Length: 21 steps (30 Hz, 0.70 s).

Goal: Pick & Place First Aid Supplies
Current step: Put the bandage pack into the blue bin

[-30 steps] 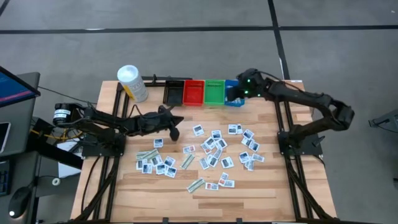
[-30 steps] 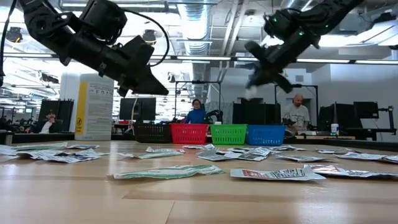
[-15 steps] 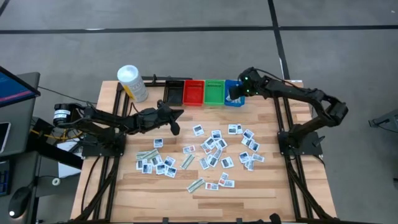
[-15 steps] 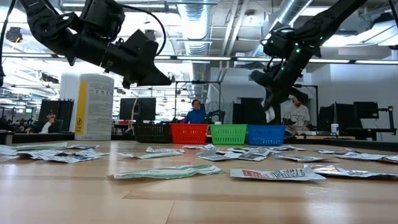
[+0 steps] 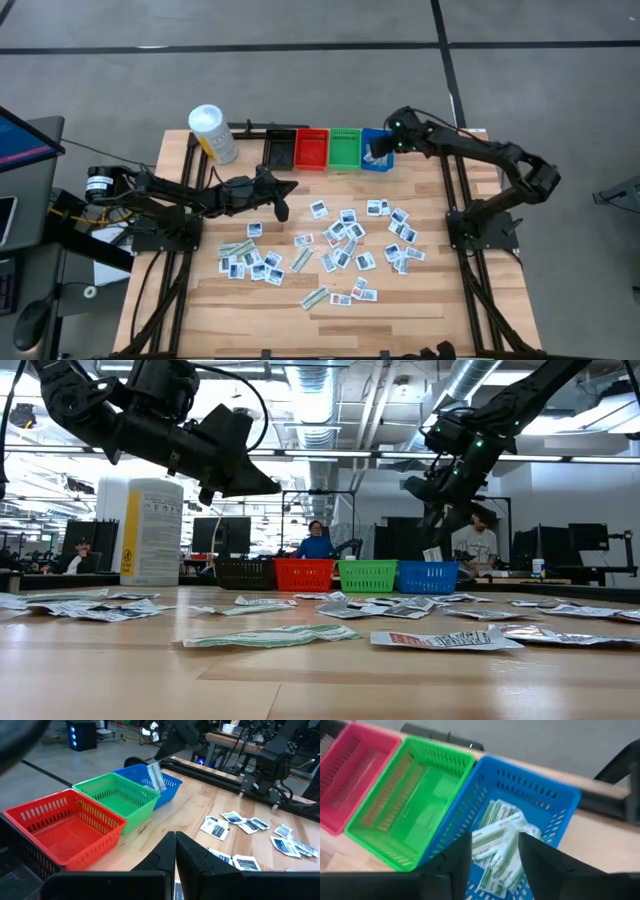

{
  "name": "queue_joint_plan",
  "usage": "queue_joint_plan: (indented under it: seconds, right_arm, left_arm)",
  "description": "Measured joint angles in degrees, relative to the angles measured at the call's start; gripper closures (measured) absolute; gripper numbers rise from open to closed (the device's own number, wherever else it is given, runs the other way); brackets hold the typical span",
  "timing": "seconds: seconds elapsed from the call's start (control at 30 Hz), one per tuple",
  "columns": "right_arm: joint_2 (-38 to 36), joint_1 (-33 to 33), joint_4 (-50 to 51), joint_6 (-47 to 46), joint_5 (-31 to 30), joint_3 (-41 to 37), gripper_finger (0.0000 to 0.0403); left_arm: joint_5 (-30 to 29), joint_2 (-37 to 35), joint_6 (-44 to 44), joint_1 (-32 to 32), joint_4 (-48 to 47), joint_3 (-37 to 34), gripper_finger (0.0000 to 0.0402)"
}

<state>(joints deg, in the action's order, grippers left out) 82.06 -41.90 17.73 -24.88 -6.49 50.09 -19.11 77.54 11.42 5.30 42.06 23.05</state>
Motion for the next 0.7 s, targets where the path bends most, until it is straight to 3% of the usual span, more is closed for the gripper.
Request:
queue_joint_plan:
  seconds: [0.3,0.5,0.7]
  right_arm:
    - [-8.2,7.2,-0.9,4.6,-11.8,0.0,0.022]
    - [-13.9,13.9,-1.2,9.1,-11.8,0.0,0.0224]
    - [-16.8,22.4,-0.2,14.8,-11.6,0.0,0.0234]
  left_arm:
    - [-0.2,0.0,-0.4,0.0,0.0,0.0,0.039]
    - [0.3,0.0,1.3,0.0,0.0,0.0,0.039]
    - [4.6,0.0,1.5,0.5,0.0,0.0,0.039]
